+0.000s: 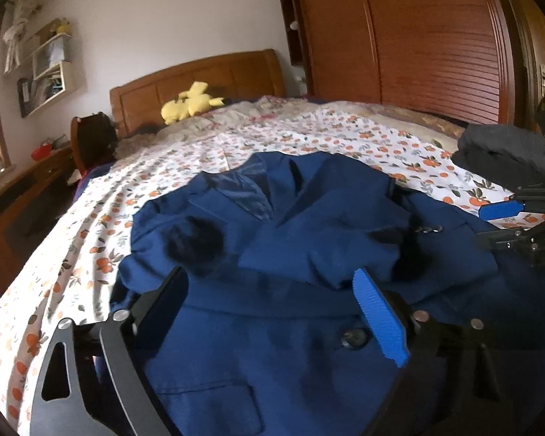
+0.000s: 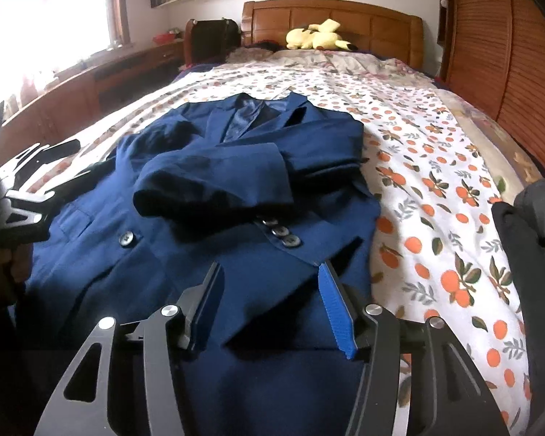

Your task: Fold large clothes

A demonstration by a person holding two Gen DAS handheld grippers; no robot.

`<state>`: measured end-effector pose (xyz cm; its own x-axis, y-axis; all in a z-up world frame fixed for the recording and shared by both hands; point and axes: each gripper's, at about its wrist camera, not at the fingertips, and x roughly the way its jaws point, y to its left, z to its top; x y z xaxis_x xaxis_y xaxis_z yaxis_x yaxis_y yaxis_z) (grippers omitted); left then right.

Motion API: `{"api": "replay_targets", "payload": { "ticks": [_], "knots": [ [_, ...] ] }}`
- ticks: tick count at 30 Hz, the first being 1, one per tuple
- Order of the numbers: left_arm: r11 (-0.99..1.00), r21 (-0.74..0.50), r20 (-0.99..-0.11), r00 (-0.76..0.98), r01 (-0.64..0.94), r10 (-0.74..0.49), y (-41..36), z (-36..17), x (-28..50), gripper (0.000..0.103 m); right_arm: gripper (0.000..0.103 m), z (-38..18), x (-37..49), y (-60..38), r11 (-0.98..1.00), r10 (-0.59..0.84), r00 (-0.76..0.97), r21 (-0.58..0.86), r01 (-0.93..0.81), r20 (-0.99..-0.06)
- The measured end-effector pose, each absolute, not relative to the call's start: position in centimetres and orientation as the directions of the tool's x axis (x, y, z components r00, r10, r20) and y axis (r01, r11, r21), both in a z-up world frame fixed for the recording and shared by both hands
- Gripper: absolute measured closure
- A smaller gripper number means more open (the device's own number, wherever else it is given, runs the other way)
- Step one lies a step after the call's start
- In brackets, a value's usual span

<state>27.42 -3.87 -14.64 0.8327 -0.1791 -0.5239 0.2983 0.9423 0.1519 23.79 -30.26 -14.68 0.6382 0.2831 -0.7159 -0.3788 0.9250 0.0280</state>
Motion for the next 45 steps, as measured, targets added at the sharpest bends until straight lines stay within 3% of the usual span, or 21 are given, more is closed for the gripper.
{"api": "replay_targets", "payload": {
  "ticks": [12,22,24,28,30,45],
  "knots": [
    [0.898,0.19,-0.605,0.768,0.396,-0.211,-14.1,-12.6,31.0,0.018,0.05,-14.0,22.1,-33.9,0.917,0.334,0.637,0.081,-0.391,-0.694],
    [0.866,0.231,-0.745,0.653,0.443,-0.135,-21.8,-16.6,36.7,0.032,0.05,-13.3,20.5,-35.9,0.911,0.364,0.645,0.112,-0.398,-0.672],
    [0.873,0.229,-0.769,0.63,0.432,-0.11,-22.1,-17.6,37.8,0.039,0.05,-13.2,20.4,-36.3,0.909,0.373,0.646,0.12,-0.4,-0.666],
    [0.888,0.219,-0.79,0.608,0.403,-0.081,-21.2,-18.5,38.9,0.089,0.05,-13.1,20.3,-36.2,0.904,0.382,0.645,0.123,-0.409,-0.662],
    [0.898,0.193,-0.78,0.617,0.396,-0.104,-20.3,-17.7,38.4,0.099,0.05,-13.0,20.4,-35.9,0.903,0.381,0.644,0.118,-0.413,-0.663],
    [0.949,0.185,-0.583,0.806,0.255,-0.103,-9.5,-8.5,28.7,0.1,0.05,-12.5,21.9,-31.2,0.893,0.373,0.657,0.063,-0.445,-0.655]
  ]
}}
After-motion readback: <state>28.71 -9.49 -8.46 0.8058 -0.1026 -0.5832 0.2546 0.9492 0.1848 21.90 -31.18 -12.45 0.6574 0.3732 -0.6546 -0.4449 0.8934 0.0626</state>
